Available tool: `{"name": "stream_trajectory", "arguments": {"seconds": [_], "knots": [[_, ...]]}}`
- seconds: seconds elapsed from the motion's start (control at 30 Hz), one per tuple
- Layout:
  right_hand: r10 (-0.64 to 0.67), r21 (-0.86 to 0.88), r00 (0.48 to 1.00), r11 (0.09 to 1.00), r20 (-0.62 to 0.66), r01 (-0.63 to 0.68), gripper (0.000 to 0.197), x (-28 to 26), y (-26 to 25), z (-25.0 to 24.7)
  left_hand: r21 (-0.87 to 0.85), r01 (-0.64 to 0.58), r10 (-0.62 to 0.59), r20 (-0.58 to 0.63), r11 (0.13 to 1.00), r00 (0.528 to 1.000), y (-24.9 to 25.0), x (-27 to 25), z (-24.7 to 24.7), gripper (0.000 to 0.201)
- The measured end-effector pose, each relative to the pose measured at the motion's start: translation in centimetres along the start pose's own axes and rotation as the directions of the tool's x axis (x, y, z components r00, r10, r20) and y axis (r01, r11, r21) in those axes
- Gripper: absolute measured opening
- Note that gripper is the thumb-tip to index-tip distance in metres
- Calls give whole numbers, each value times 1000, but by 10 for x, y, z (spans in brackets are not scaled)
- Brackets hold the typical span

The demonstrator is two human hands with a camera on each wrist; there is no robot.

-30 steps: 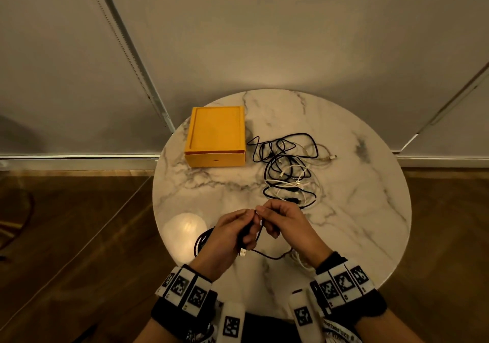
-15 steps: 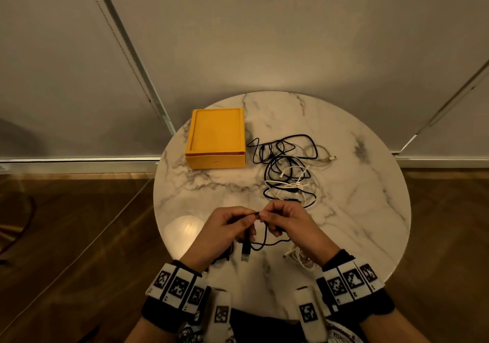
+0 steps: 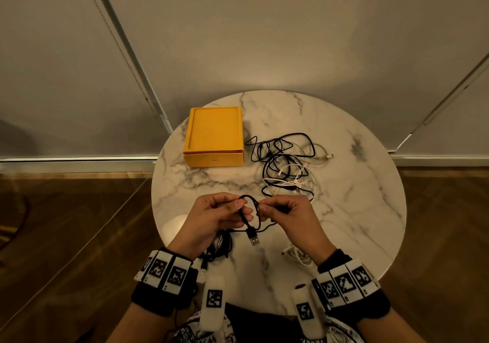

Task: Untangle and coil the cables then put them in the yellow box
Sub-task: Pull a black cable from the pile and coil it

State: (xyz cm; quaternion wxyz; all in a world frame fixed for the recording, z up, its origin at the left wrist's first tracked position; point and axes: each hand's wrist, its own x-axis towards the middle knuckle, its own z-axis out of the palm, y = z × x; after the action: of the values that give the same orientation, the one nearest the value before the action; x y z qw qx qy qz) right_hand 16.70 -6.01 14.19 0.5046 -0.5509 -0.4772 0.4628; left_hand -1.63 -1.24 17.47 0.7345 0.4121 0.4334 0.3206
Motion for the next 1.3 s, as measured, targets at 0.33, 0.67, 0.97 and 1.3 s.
{"name": "stream_trajectory", "arguments": {"seconds": [0.33, 0.67, 0.97, 1.3], "knots": [[64, 110, 995, 991, 74, -72, 13, 0, -22, 3, -264, -31, 50, 65, 964, 997, 3, 1, 19, 11], [228, 287, 958, 919, 172, -270, 29, -15, -18, 20, -573, -156, 158, -47, 804, 986, 6, 3, 38, 18], [220, -272, 938, 951, 266, -146, 19, -19, -29, 19, -400, -241, 242, -49, 884, 969, 1, 5, 32, 15], [125, -453, 906, 888, 406, 80, 11, -18, -43, 5, 531, -438, 445, 123, 726, 887, -21, 14, 12, 7]]}}
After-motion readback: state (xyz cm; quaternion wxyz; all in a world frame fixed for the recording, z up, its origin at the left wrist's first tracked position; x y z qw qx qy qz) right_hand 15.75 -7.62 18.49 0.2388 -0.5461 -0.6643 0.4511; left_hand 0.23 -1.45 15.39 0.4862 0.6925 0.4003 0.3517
